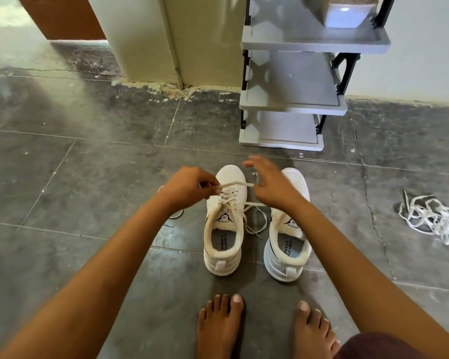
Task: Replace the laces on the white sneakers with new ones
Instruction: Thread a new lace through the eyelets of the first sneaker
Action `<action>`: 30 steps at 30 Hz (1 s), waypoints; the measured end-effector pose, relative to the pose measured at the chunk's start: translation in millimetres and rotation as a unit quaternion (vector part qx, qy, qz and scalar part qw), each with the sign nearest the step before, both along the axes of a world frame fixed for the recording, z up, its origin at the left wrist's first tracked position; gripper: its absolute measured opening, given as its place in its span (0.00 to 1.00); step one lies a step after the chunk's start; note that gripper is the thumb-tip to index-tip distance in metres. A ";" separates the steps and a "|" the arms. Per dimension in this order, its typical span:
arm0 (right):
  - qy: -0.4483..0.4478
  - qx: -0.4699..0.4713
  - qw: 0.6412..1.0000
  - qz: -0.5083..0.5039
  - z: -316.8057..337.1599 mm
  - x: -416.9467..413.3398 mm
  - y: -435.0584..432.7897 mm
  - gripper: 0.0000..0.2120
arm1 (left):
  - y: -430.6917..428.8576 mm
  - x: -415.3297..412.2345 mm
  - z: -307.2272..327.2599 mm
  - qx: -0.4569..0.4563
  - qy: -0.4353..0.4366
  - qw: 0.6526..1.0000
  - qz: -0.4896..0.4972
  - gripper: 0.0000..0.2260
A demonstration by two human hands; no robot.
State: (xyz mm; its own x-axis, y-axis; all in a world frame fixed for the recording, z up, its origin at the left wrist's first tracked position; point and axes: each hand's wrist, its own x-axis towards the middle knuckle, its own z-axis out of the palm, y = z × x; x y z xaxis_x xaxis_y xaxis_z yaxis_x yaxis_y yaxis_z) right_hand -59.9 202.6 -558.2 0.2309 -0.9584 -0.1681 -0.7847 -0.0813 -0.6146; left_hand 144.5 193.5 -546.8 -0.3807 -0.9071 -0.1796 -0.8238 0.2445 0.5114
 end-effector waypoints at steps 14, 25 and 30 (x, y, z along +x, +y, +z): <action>-0.252 0.090 0.957 -0.116 -50.4 31.4 21.8 0.06 | 20.1 -17.5 -30.9 -0.028 0.070 0.997 0.023 0.10; -0.185 0.082 0.969 -0.142 -63.8 38.3 22.0 0.07 | 27.4 -9.1 -61.5 0.148 0.162 0.939 0.267 0.06; -0.171 0.060 0.974 -0.136 -68.1 46.5 23.5 0.07 | 25.7 -4.3 -61.2 0.289 0.289 0.848 0.338 0.06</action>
State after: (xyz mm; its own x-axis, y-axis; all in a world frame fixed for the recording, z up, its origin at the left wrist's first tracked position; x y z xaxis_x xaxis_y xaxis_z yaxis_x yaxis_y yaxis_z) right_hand -13.4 226.1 -626.2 0.0337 -0.9702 -0.2400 -0.5148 0.1890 -0.8362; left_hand 140.2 219.3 -608.0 0.0152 -0.7773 -0.6289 -0.2462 -0.6125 0.7511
